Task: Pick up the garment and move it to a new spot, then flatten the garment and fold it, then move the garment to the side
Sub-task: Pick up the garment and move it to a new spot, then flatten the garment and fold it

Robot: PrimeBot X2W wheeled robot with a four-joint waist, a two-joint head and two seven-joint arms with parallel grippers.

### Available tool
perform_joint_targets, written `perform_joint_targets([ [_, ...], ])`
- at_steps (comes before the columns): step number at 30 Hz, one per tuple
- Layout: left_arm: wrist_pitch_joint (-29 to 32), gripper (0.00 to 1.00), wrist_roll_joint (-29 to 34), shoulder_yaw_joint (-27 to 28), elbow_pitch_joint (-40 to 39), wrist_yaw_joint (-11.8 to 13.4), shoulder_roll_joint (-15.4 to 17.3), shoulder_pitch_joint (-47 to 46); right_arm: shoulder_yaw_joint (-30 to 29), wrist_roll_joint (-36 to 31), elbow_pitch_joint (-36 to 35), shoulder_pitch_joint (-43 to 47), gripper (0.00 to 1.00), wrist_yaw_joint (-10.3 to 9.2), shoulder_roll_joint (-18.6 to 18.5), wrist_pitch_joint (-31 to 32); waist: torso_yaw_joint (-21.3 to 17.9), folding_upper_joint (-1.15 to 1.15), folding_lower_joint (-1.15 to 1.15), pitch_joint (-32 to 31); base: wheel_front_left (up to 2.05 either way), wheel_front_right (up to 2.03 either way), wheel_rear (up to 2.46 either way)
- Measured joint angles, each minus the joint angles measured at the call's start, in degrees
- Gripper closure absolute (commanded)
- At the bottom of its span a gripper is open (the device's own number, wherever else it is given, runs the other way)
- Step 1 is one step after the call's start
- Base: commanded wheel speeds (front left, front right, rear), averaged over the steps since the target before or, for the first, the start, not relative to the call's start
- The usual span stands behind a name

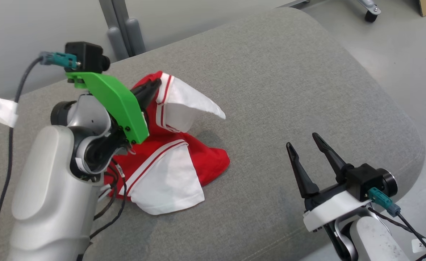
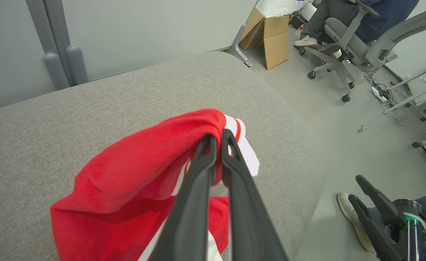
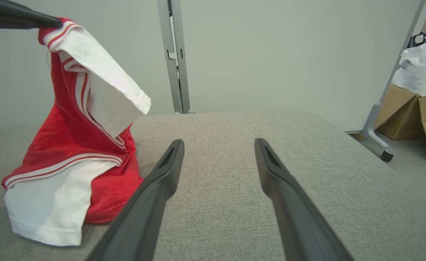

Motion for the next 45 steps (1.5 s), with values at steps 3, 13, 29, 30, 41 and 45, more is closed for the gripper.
perform_joint_targets([
  [3, -1.7, 0.58, 1.0, -2.0, 0.9, -0.9, -0.4, 0.8, 0.5, 0.0, -0.2, -0.8, 0.0, 0.37, 0.0, 0.0, 0.9, 0.0, 0.0, 0.3, 0.0, 0.0, 0.0],
  [13, -10.7, 0.0, 9.3, -3.3, 2.5, -2.5, 0.0, 0.8, 8.0, -0.2, 1.5, -2.4, 0.0, 0.97, 0.0, 0.0, 4.3, 0.0, 0.0, 1.4, 0.0, 0.0, 0.0],
  [29, -27.9, 0.0, 13.6, 7.2, -4.1, 4.1, 2.3, 12.7, 11.0, 3.0, 10.7, -1.7, 0.02, 0.98, 0.1, 0.0, 12.3, 0.0, 0.0, 2.0, 0.0, 0.0, 0.0],
  [30, -28.7, 0.0, 13.7, 7.6, -4.7, 4.4, 2.3, 13.5, 10.8, 3.0, 11.2, -1.8, 0.02, 0.98, 0.1, 0.0, 12.9, 0.0, 0.0, 2.1, 0.0, 0.0, 0.0],
  [41, -35.8, 0.0, 16.4, 11.3, -5.8, 4.8, 3.9, 19.0, 10.9, 4.9, 16.3, -2.1, 0.09, 0.99, 0.1, 0.0, 18.8, 0.0, 0.0, 2.5, 0.0, 0.0, 0.0],
  [45, -37.3, 0.0, 16.6, 11.8, -5.8, 5.0, 4.1, 23.2, 12.8, 5.6, 18.6, -2.3, 0.16, 1.0, 0.1, 0.0, 20.2, 0.0, 0.0, 2.4, 0.0, 0.0, 0.0],
])
